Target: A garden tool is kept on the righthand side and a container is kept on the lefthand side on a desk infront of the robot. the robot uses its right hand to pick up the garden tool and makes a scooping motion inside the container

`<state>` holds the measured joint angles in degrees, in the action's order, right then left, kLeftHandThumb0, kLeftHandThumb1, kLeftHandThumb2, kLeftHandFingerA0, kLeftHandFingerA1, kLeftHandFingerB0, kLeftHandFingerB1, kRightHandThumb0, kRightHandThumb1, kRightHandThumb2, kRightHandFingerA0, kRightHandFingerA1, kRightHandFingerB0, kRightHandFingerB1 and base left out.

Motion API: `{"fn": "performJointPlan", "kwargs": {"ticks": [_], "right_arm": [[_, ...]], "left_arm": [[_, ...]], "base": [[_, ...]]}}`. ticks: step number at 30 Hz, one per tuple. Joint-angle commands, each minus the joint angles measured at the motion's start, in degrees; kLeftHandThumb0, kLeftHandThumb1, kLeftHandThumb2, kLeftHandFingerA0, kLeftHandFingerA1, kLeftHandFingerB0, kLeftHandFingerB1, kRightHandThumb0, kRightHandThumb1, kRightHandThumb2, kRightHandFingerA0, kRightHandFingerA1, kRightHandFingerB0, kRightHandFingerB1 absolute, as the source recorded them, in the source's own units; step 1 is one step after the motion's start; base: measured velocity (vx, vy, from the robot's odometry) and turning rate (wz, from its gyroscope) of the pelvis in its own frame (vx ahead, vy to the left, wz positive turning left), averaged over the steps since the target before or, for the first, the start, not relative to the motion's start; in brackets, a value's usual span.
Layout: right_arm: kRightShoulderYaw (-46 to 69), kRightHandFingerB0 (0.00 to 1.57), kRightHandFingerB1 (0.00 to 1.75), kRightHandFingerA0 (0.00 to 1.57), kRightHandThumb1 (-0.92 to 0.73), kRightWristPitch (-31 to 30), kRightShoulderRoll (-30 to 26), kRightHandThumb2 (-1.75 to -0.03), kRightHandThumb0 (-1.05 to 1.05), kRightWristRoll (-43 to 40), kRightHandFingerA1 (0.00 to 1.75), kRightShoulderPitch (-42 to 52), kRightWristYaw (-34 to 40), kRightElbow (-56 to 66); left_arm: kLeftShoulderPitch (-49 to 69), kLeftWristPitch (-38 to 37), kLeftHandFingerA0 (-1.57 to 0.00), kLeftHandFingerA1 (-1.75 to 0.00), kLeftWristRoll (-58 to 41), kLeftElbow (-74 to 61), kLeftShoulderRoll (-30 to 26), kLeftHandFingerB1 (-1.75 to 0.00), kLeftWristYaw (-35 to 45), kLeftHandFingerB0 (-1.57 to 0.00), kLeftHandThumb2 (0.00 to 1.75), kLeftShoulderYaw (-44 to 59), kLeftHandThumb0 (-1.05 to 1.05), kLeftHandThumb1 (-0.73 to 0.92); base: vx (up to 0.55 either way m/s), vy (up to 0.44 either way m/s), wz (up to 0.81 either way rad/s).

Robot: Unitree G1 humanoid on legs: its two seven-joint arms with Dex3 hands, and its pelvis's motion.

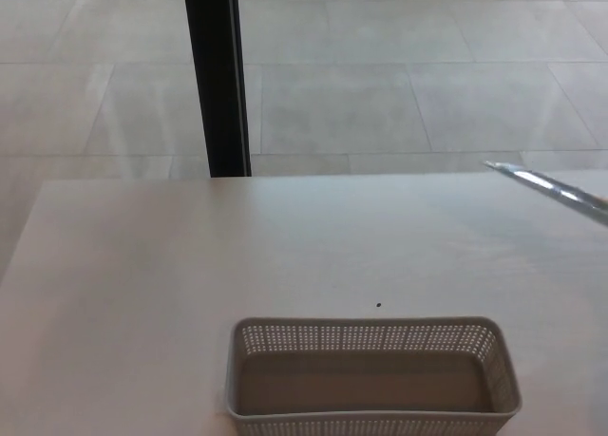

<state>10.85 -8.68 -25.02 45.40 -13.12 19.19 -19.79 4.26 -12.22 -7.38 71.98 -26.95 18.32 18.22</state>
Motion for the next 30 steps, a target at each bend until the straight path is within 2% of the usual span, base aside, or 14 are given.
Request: {"fn": "performJointPlan", "kwargs": {"ticks": [1, 2, 5, 6, 19, 20, 22, 23, 24, 25, 26, 27, 29, 30], "right_arm": [[-4.2, 0.80, 1.09, 0.90, -0.64, -7.5, -0.4, -0.65, -0.27, 0.3, 1.60, 0.9, -3.6, -3.5], [-5.0, 0.84, 0.81, 0.88, -0.65, -8.2, -0.4, -0.64, -0.27, 0.1, 1.56, 0.8, -4.3, -3.6], [-7.6, 0.97, 0.60, 1.02, -0.52, -9.0, -0.4, -0.57, -0.38, -0.3, 1.30, 1.3, -5.6, -3.2], [-9.3, 0.81, 0.64, 0.86, -0.63, -10.2, 0.4, -0.62, -0.30, 0.3, 1.49, 1.3, -6.0, -3.1], [-14.0, 0.69, 0.71, 0.75, -0.69, -15.8, 1.7, -0.63, -0.31, -2.6, 1.43, 2.9, -11.7, 2.6], [-13.7, 0.61, 0.68, 0.78, -0.55, -15.1, 1.2, -0.94, -0.41, -3.9, 0.88, 3.7, -13.6, 4.1], [-13.2, 0.35, 0.38, 0.63, -0.69, -14.6, 0.2, -0.60, -0.54, -6.5, 0.72, 4.9, -18.2, 7.0], [-13.3, 0.35, 0.38, 0.63, -0.69, -14.7, 0.1, -0.60, -0.54, -6.6, 0.72, 5.0, -18.6, 7.3], [-13.8, 0.13, 0.42, 0.38, -0.58, -15.9, -0.7, -0.90, -0.68, -6.6, 0.62, 5.2, -21.3, 8.2], [-14.7, 0.00, 0.49, 0.03, -0.42, -17.0, -1.9, -1.01, -0.37, -5.9, 0.52, 5.5, -23.9, 9.2], [-15.1, 0.00, 0.49, 0.03, -0.42, -17.4, -2.1, -1.01, -0.37, -5.5, 0.52, 5.3, -24.6, 9.5], [-15.8, 0.00, 0.05, 0.00, -0.68, -18.0, -3.0, -1.02, -0.95, -4.7, 0.13, 5.4, -26.1, 10.1], [-16.6, 0.00, 0.02, 0.00, -0.63, -18.6, -5.4, -0.90, -0.93, -4.6, 0.00, 6.3, -30.4, 12.8], [-16.6, 0.00, 0.00, 0.00, -0.70, -18.6, -5.8, -1.06, -1.01, -4.8, 0.15, 6.6, -31.0, 13.4]], "left_arm": [[0.0, -0.4, -1.13, -1.14, 0.9, 0.2, -0.5, -1.06, -0.9, -1.03, 0.76, -0.6, -0.17, -0.31], [-0.3, -0.3, -1.09, -1.12, 1.1, 0.7, -0.5, -1.04, -1.1, -1.02, 0.75, -0.8, -0.17, -0.30], [-0.5, -0.3, -1.12, -1.14, 1.1, 1.2, -0.4, -1.06, -1.5, -1.04, 0.73, -1.0, -0.16, -0.33], [-0.4, -0.3, -1.11, -1.13, 1.1, 1.1, -0.4, -1.06, -1.5, -1.03, 0.74, -1.1, -0.17, -0.32], [-1.0, -0.3, -1.04, -1.13, 0.6, 1.5, -0.4, -1.05, -1.1, -1.02, 0.72, -0.8, -0.16, -0.34], [-0.8, -0.4, -1.05, -1.14, 0.4, 1.3, -0.4, -1.06, -0.7, -1.04, 0.71, -0.6, -0.16, -0.34], [-1.0, -0.3, -1.03, -1.12, 0.3, 1.4, -0.5, -1.05, -0.7, -1.01, 0.73, -0.5, -0.16, -0.32], [-1.0, -0.3, -1.03, -1.12, 0.3, 1.4, -0.5, -1.05, -0.7, -1.01, 0.73, -0.5, -0.16, -0.32], [-1.0, -0.3, -1.05, -1.13, 0.3, 1.3, -0.5, -1.05, -0.7, -1.00, 0.73, -0.5, -0.16, -0.32], [-0.8, -0.5, -1.09, -1.14, 0.4, 1.1, -0.5, -1.06, -0.5, -1.02, 0.72, -0.6, -0.16, -0.33], [-1.0, -0.5, -1.09, -1.14, 0.4, 1.1, -0.6, -1.06, -0.4, -1.02, 0.72, -0.6, -0.16, -0.33], [-0.8, -0.5, -1.12, -1.14, 0.3, 0.8, -0.6, -1.06, -0.3, -1.03, 0.74, -0.6, -0.16, -0.32], [-1.1, -0.3, -1.06, -1.13, 0.2, 1.4, -0.4, -1.04, -1.0, -1.00, 0.74, -0.4, -0.17, -0.30], [-1.0, -0.4, -1.07, -1.13, 0.3, 1.3, -0.4, -1.04, -1.0, -0.99, 0.74, -0.4, -0.17, -0.30]], "base": [[0.00, 0.000, 0.00], [0.00, 0.000, 0.00], [0.00, 0.000, 0.00], [0.00, 0.000, 0.00], [0.00, 0.000, 0.00], [0.00, 0.000, 0.00], [0.00, 0.000, 0.00], [0.00, 0.000, 0.00], [0.00, 0.000, 0.00], [0.00, 0.000, 0.00], [0.00, 0.000, 0.00], [0.00, 0.000, 0.00], [0.00, 0.000, 0.00], [0.00, 0.000, 0.00]]}}
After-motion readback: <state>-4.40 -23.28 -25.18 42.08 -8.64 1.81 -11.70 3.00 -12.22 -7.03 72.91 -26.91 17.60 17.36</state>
